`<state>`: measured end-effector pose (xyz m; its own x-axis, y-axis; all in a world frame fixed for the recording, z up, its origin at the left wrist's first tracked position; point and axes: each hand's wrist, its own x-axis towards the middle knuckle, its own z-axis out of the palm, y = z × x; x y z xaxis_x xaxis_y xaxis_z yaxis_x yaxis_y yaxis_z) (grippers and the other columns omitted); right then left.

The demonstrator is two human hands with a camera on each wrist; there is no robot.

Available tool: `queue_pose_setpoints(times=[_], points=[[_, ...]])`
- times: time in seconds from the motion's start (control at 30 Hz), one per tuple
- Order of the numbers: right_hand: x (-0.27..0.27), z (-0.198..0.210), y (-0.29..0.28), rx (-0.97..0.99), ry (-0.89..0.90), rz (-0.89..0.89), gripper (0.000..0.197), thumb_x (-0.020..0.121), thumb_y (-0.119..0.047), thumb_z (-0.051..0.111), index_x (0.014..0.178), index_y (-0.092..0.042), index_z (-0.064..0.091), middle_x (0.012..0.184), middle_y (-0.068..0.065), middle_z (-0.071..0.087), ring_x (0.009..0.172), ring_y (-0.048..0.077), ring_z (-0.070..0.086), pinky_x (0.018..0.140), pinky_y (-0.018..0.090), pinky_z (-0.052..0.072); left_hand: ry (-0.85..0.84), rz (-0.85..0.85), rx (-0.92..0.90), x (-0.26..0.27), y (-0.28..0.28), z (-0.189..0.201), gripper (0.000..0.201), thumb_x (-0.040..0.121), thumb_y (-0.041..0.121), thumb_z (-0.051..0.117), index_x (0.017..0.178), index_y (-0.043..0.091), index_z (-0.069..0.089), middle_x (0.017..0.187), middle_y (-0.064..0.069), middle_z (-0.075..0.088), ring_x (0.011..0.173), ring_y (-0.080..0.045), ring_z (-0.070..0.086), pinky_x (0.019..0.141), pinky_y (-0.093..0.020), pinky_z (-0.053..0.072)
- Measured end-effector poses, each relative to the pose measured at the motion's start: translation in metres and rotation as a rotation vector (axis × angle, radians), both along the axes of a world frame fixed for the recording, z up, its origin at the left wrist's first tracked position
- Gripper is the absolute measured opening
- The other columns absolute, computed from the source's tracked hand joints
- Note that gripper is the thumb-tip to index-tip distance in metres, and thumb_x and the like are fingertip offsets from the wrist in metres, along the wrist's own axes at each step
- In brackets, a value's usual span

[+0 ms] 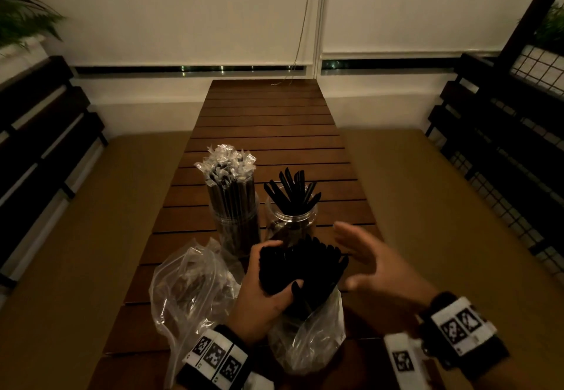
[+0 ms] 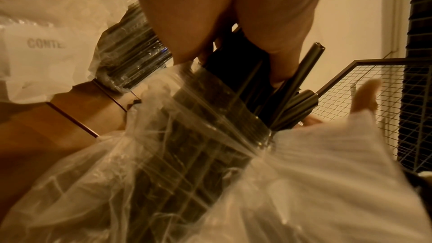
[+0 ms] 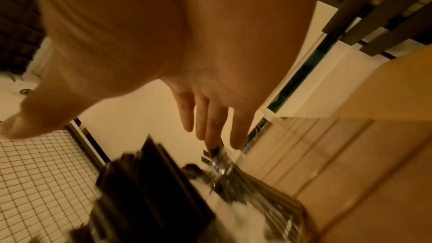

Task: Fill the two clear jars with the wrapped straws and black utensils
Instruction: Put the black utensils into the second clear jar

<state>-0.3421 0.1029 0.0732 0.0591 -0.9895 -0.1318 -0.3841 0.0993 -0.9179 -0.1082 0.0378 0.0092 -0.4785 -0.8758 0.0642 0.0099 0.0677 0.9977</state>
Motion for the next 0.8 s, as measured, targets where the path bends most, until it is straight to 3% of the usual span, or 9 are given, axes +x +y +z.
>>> queue_pose_setpoints(times=[0.1,0.2,0.37,0.5,0.67,0.8], points=[[0.016,-0.022,0.004,0.062,-0.066,0.023,0.109,0.061,-0.038,0.093,0.151,-0.037,0.03,0.142,-0.031,0.04,0.124,-0.026,0.039,0.09,-0.002,0.039,0.007,0.009,0.006,0.001,0.001,0.0,0.068,0.068,0.037,0.08,0.126,0.034,0.044,0.107,0.013,0.064,0.104,-0.012,0.067,0.081,-0.035,0.061],[0.027,-0.034,0.0,0.038,-0.15,-0.05,0.094,0.067,-0.011,0.091,0.144,-0.031,0.042,0.139,-0.016,0.054,0.125,-0.012,0.051,0.089,0.005,0.045,0.003,0.007,0.017,0.001,0.001,-0.001,0.07,0.069,0.035,0.081,0.128,0.031,0.044,0.11,0.008,0.065,0.106,-0.019,0.067,0.085,-0.048,0.06],[0.029,-0.032,-0.008,-0.123,-0.05,-0.084,0.048,0.085,-0.009,0.076,0.124,-0.031,0.06,0.119,-0.011,0.069,0.116,0.002,0.063,0.094,0.019,0.051,0.019,-0.004,0.048,-0.001,0.0,-0.004,0.066,0.069,0.03,0.082,0.125,0.03,0.047,0.111,0.003,0.066,0.105,-0.024,0.068,0.087,-0.057,0.057],[0.029,-0.029,-0.011,-0.191,-0.065,-0.14,0.027,0.089,-0.006,0.069,0.111,-0.022,0.066,0.106,-0.003,0.072,0.103,0.008,0.068,0.087,0.025,0.056,0.012,0.023,0.041,-0.005,0.0,-0.002,0.061,0.067,0.031,0.082,0.119,0.034,0.05,0.111,0.0,0.065,0.105,-0.027,0.067,0.087,-0.058,0.057],[0.034,-0.024,-0.014,-0.293,-0.098,-0.264,0.018,0.087,0.001,0.068,0.087,-0.016,0.063,0.083,-0.003,0.067,0.077,0.005,0.065,0.071,0.02,0.054,0.019,0.042,0.04,-0.006,0.001,-0.002,0.06,0.07,0.029,0.083,0.12,0.029,0.05,0.114,-0.009,0.062,0.107,-0.033,0.065,0.087,-0.061,0.055],[0.041,-0.028,-0.016,-0.316,-0.169,-0.329,0.018,0.086,-0.003,0.072,0.097,-0.015,0.065,0.091,-0.004,0.069,0.086,0.001,0.066,0.078,0.02,0.055,0.029,0.032,0.057,-0.006,0.001,-0.001,0.061,0.069,0.028,0.082,0.12,0.029,0.049,0.113,-0.009,0.062,0.107,-0.034,0.065,0.087,-0.061,0.055]])
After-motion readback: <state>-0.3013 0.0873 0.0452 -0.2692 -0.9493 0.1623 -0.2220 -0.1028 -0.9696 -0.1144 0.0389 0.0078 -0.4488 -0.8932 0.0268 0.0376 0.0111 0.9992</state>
